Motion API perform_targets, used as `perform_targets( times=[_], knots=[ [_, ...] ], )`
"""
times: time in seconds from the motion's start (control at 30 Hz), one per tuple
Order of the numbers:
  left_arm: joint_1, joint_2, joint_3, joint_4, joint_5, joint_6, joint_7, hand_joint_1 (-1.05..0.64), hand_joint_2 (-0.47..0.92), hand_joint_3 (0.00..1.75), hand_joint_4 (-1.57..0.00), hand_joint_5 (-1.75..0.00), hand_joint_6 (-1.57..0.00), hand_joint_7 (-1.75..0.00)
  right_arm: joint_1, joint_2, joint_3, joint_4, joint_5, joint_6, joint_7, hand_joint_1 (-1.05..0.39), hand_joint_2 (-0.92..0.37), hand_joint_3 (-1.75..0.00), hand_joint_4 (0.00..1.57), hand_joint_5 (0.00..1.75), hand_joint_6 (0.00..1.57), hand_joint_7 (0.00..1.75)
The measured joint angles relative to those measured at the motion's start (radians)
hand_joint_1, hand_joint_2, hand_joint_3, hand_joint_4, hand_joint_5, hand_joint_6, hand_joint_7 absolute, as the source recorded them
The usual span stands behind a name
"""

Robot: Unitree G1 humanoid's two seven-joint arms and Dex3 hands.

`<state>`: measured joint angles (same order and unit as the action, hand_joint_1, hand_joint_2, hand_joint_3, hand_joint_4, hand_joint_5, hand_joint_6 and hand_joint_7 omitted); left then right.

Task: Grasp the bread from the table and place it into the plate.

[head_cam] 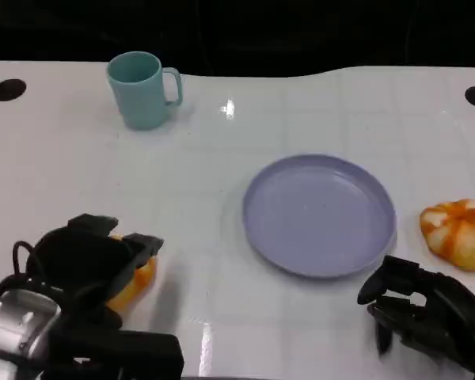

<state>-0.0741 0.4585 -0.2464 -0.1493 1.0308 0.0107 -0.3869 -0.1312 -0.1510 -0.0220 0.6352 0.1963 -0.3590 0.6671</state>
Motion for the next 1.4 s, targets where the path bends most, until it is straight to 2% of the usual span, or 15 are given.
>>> perform_targets(
  times=[0.4, 0.53, 0.57, 0.63, 0.67, 0.7, 0.77, 0.8, 0.83, 0.87, 0.9, 0.93, 1.0, 1.13, 1.4],
  knots=[
    [-0.084, -0.002, -0.070, 0.188, -0.003, 0.027, 0.064, -0.21, 0.80, 0.02, -0.18, -0.07, -0.28, -0.01, 0.002, 0.000, -0.003, 0.002, 0.000, -0.005, 0.008, -0.51, -0.92, -0.28, 0.66, 1.75, 0.67, 1.38],
    [-0.096, -0.001, -0.078, 0.220, -0.022, 0.026, 0.092, -0.19, 0.87, 0.05, -0.34, -0.13, -0.35, -0.03, -0.001, 0.000, -0.003, 0.010, 0.001, -0.013, 0.013, -0.52, -0.92, -0.28, 0.65, 1.75, 0.66, 1.38],
    [-0.097, -0.001, -0.081, 0.228, -0.028, 0.021, 0.112, -0.16, 0.89, 0.07, -0.48, -0.16, -0.43, -0.03, -0.002, 0.000, -0.003, 0.011, 0.001, -0.013, 0.013, -0.53, -0.92, -0.28, 0.65, 1.75, 0.66, 1.38],
    [-0.097, -0.001, -0.082, 0.253, -0.048, -0.011, 0.168, -0.14, 0.91, 0.09, -0.59, -0.18, -0.48, -0.03, -0.002, 0.000, -0.003, 0.011, 0.001, -0.013, 0.013, -0.54, -0.92, -0.28, 0.65, 1.75, 0.66, 1.38],
    [-0.097, -0.001, -0.082, 0.265, -0.067, -0.030, 0.199, -0.14, 0.89, 0.22, -0.51, -1.13, -0.60, -0.01, -0.002, 0.000, -0.003, 0.011, 0.001, -0.013, 0.013, -0.54, -0.92, -0.27, 0.66, 1.75, 0.67, 1.38],
    [-0.097, -0.001, -0.082, 0.275, -0.076, -0.045, 0.227, -0.16, 0.87, 0.34, -0.58, -1.40, -0.82, -0.04, -0.002, 0.000, -0.003, 0.012, 0.001, -0.013, 0.013, -0.53, -0.92, -0.28, 0.65, 1.75, 0.66, 1.38],
    [-0.099, 0.000, -0.081, 0.325, -0.098, -0.098, 0.325, -0.17, 0.75, 0.61, -0.64, -1.50, -1.01, -0.03, -0.003, 0.000, -0.003, 0.012, 0.000, -0.014, 0.013, -0.52, -0.92, -0.28, 0.65, 1.75, 0.66, 1.37],
    [-0.099, 0.000, -0.081, 0.343, -0.107, -0.114, 0.357, -0.18, 0.64, 0.91, -0.71, -1.54, -1.16, -0.08, -0.003, 0.000, -0.003, 0.012, 0.000, -0.014, 0.013, -0.52, -0.92, -0.28, 0.65, 1.75, 0.66, 1.37],
    [-0.100, 0.000, -0.081, 0.358, -0.116, -0.123, 0.378, -0.18, 0.59, 1.03, -0.73, -1.55, -1.21, -0.10, -0.003, 0.000, -0.003, 0.012, 0.000, -0.014, 0.013, -0.52, -0.92, -0.28, 0.65, 1.75, 0.66, 1.37],
    [-0.101, 0.000, -0.081, 0.368, -0.123, -0.128, 0.389, -0.18, 0.56, 1.14, -0.73, -1.63, -1.16, -0.36, -0.003, 0.000, -0.003, 0.011, 0.000, -0.013, 0.013, -0.52, -0.92, -0.28, 0.65, 1.75, 0.66, 1.37],
    [-0.103, 0.000, -0.080, 0.376, -0.133, -0.131, 0.399, -0.18, 0.53, 1.21, -0.75, -1.70, -0.86, -1.08, -0.003, 0.000, -0.003, 0.011, 0.000, -0.012, 0.013, -0.52, -0.92, -0.28, 0.65, 1.75, 0.66, 1.37],
    [-0.104, 0.000, -0.080, 0.386, -0.140, -0.138, 0.417, -0.17, 0.52, 1.23, -0.75, -1.72, -0.73, -1.36, -0.003, 0.000, -0.003, 0.011, 0.000, -0.012, 0.013, -0.52, -0.92, -0.28, 0.66, 1.75, 0.66, 1.37],
    [-0.106, 0.000, -0.081, 0.410, -0.147, -0.157, 0.468, -0.18, 0.52, 1.27, -0.76, -1.74, -0.59, -1.63, -0.002, 0.000, -0.003, 0.011, -0.001, -0.015, 0.013, -0.52, -0.92, -0.28, 0.66, 1.75, 0.66, 1.38],
    [-0.116, 0.000, -0.082, 0.441, -0.149, -0.180, 0.539, -0.17, 0.50, 1.29, -0.75, -1.75, -0.54, -1.73, -0.002, 0.000, -0.003, 0.013, 0.000, -0.017, 0.013, -0.52, -0.92, -0.28, 0.66, 1.75, 0.66, 1.39],
    [-0.135, 0.000, -0.090, 0.493, -0.156, -0.192, 0.590, -0.17, 0.48, 1.31, -0.75, -1.75, -0.54, -1.75, -0.004, 0.000, -0.003, 0.016, -0.001, -0.021, 0.012, -0.51, -0.92, -0.28, 0.65, 1.75, 0.66, 1.39]
  ],
)
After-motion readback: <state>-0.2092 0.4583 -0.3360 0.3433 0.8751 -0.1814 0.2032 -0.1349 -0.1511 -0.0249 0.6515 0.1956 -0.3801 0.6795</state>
